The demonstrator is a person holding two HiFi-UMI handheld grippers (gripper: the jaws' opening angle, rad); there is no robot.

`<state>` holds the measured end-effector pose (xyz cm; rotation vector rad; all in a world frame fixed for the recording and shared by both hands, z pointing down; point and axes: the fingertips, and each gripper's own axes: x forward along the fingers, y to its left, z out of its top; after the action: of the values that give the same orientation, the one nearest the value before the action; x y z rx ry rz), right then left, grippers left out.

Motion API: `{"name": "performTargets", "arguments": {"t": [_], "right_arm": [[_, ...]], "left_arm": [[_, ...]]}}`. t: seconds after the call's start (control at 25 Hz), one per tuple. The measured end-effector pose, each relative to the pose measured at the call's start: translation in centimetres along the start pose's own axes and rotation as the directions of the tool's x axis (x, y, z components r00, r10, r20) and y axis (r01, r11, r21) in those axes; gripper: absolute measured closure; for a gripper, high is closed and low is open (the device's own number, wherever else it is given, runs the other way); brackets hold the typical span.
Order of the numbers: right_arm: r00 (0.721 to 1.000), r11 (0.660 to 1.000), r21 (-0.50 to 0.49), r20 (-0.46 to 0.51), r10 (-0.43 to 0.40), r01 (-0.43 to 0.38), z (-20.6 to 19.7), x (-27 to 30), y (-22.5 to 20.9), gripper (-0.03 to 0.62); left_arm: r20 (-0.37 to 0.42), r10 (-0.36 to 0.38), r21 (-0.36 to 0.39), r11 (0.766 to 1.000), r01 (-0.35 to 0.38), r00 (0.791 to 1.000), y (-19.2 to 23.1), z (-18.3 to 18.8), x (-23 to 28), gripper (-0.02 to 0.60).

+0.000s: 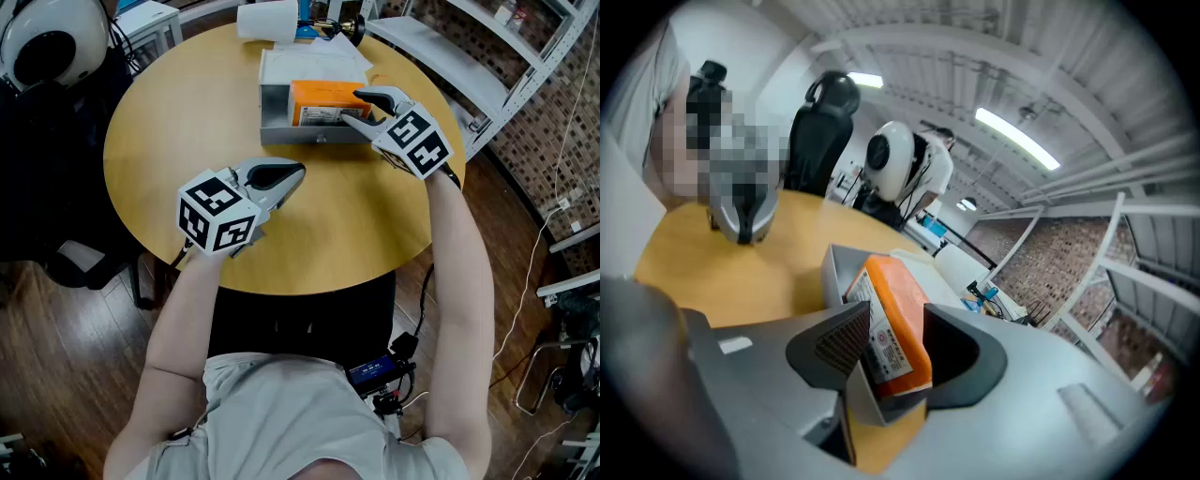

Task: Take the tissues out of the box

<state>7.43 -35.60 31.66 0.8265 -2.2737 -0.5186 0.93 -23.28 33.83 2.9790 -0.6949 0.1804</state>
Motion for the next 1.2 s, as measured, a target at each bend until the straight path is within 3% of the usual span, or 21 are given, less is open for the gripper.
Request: {"name": "performTargets", "arguments": {"t": [0.16, 0.36, 0.64, 0.72, 1.0, 1.2], "right_arm": [[0.981, 0.976, -0.21, -0.191, 0.015, -0.056, -1.4, 2.2, -0.1, 0.374], [0.948, 0.923, -0.36, -0.317, 0.018, -0.137, -1.8, 3.2, -0.6, 0.301], [0.896, 0.895, -0.372, -0.439, 0.064, -0.246, -3.1, 4.5, -0.9, 0.272], [0.884, 0.898, -0.357, -0.461, 0.071, -0.258, -3.8, 5.0, -0.7, 0.3], [0.887, 0.896, -0.375, -0.459, 0.045, -0.24, -3.8, 5.0, -0.3, 0.387], [0.923, 0.88, -0.445, -0.384, -0.019, -0.167, -2.1, 3.3, -0.8, 0.395]], "left_arm": [[-0.001, -0.004, 0.002, 1.0, 0.004, 1.0, -0.1, 0.2, 0.1, 0.581], [-0.001, -0.004, 0.003, 1.0, 0.004, 1.0, 0.0, 0.2, -0.1, 0.581], [-0.001, -0.004, 0.002, 1.0, 0.004, 1.0, -0.1, 0.0, 0.1, 0.581], [0.0, -0.002, 0.002, 1.0, 0.002, 1.0, -0.1, 0.1, 0.1, 0.581], [-0.003, -0.003, 0.001, 1.0, 0.003, 1.0, 0.1, -0.1, 0.0, 0.581], [-0.001, -0.004, 0.003, 1.0, 0.004, 1.0, 0.0, 0.0, 0.1, 0.581]]}}
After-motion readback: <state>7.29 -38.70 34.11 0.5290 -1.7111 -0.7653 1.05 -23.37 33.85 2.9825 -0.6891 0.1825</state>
